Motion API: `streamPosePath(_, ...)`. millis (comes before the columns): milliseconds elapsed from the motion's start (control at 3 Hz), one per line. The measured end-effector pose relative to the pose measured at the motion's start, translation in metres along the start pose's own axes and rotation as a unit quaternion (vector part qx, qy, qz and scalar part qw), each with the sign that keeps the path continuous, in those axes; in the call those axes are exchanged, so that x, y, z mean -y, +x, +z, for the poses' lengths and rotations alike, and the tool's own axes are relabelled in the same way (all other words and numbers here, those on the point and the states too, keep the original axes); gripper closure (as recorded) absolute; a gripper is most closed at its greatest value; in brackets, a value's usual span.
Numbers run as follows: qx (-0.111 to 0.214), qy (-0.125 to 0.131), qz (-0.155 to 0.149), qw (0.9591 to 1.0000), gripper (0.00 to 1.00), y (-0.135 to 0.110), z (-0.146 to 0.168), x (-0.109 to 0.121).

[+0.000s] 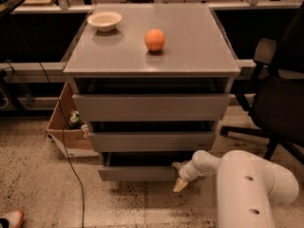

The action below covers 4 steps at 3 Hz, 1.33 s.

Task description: Open bottom drawer

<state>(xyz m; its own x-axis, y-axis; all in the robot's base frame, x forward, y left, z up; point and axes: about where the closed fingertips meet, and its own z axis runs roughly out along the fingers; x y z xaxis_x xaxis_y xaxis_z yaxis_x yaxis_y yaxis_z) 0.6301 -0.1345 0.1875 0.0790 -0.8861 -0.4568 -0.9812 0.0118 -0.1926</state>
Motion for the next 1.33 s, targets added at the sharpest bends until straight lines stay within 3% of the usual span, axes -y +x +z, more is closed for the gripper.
streamPosePath(333,0.017,0.004,-0.007,0.9998,0.01,-0.006,-0.007,-0.005)
streamPosePath(667,0.017,0.004,-0.008,0.9998,0.00,-0.006,-0.007,-0.005)
streamPosePath(1000,0.012,-0.017,0.006,0.9998,0.04,0.001,0.008,-0.013)
streamPosePath(1333,0.007,-0.032,0.009,0.9994,0.18,0.005,0.016,-0.025)
